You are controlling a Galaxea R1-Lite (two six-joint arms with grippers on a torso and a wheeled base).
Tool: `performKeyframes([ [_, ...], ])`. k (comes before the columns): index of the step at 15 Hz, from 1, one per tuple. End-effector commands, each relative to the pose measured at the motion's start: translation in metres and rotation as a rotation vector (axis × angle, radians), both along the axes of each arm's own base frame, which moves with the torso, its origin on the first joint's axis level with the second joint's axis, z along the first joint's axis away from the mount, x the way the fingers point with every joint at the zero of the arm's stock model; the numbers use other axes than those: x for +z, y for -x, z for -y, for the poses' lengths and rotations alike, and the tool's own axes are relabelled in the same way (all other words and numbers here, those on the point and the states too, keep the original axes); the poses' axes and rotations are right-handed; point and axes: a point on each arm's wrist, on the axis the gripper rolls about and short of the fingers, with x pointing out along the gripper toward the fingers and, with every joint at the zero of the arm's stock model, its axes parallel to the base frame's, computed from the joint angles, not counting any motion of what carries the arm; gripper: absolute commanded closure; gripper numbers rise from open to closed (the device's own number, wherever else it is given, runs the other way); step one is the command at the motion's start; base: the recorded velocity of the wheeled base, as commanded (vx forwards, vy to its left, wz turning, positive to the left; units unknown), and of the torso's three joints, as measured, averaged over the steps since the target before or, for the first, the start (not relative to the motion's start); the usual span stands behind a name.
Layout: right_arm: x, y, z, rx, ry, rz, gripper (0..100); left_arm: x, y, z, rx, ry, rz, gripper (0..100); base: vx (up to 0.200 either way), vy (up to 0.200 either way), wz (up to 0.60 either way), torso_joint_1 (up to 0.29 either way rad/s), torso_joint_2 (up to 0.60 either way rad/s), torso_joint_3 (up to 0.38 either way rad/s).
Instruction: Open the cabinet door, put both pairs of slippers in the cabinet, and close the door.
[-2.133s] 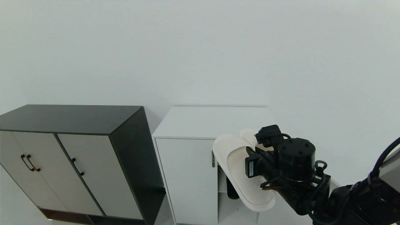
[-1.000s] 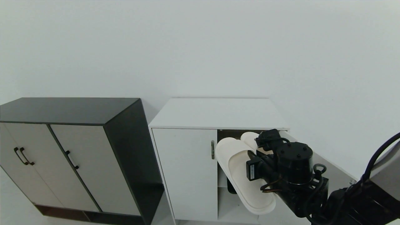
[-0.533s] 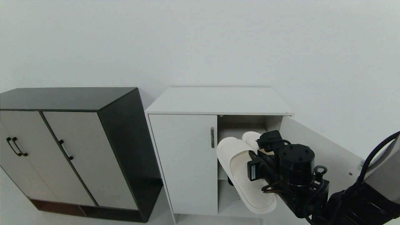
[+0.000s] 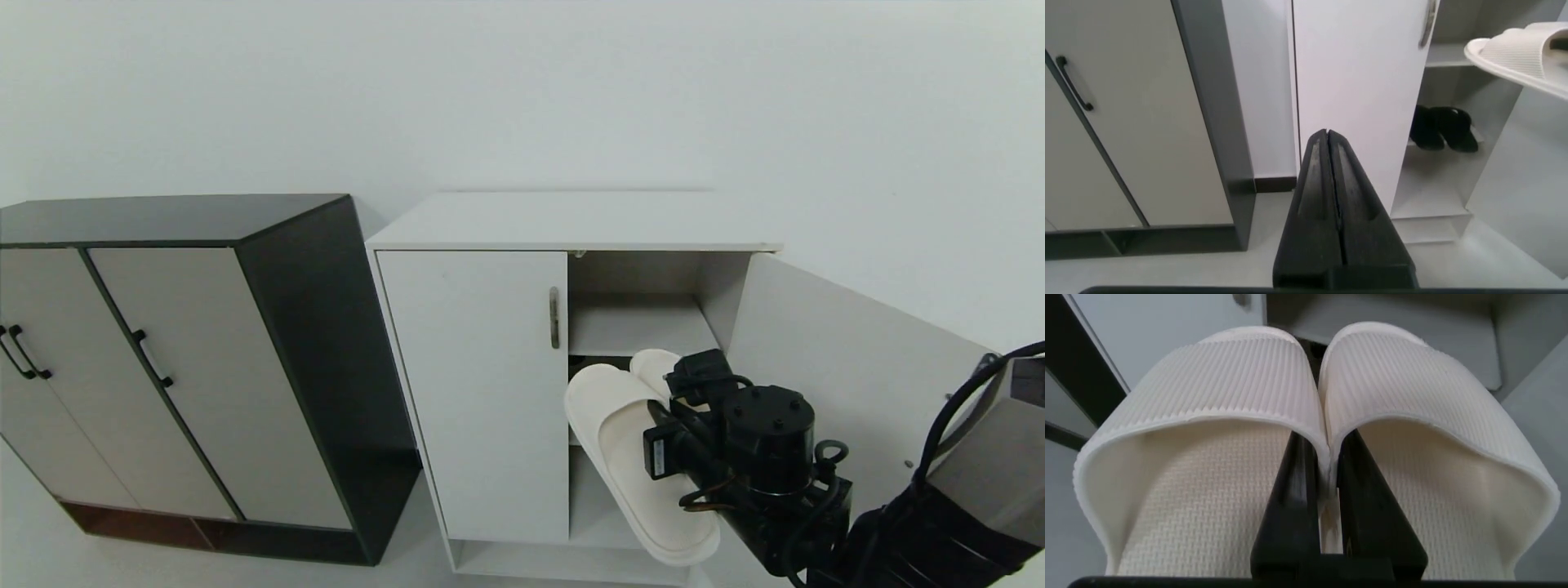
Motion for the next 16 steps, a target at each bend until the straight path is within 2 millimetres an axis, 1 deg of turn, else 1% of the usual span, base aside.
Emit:
performKeyframes([
  [1, -0.011, -0.001, -0.001, 0.0, 0.013, -0.012, 100, 0.0, 0.0, 0.0, -0.001, -0.002, 0.0, 100, 0.0, 0.0, 0.0, -0.144, 0.47, 0.32],
  [4, -0.009, -0.002, -0.002, 0.004, 0.01, 0.013, 100, 0.0, 0.0, 0.0, -0.001, -0.002, 0.0, 100, 0.0, 0.0, 0.0, -0.136, 0.47, 0.338],
  [10, -0.018, -0.004, -0.004, 0.005, 0.0, 0.031, 100, 0.0, 0.0, 0.0, -0.001, -0.002, 0.0, 100, 0.0, 0.0, 0.0, -0.085, 0.45, 0.361],
  [13, -0.031, -0.005, -0.005, 0.003, 0.029, 0.007, 100, 0.0, 0.0, 0.0, -0.001, -0.002, 0.0, 100, 0.0, 0.0, 0.0, -0.002, 0.07, 0.053],
  [14, -0.031, -0.005, -0.005, 0.003, 0.029, 0.007, 100, 0.0, 0.0, 0.0, -0.001, -0.002, 0.0, 100, 0.0, 0.0, 0.0, 0.0, 0.0, 0.0],
  [16, -0.04, -0.01, 0.0, -0.012, 0.094, 0.079, 100, 0.0, 0.0, 0.0, -0.001, -0.006, 0.001, 100, 0.0, 0.0, 0.0, -0.022, 0.13, 0.134],
])
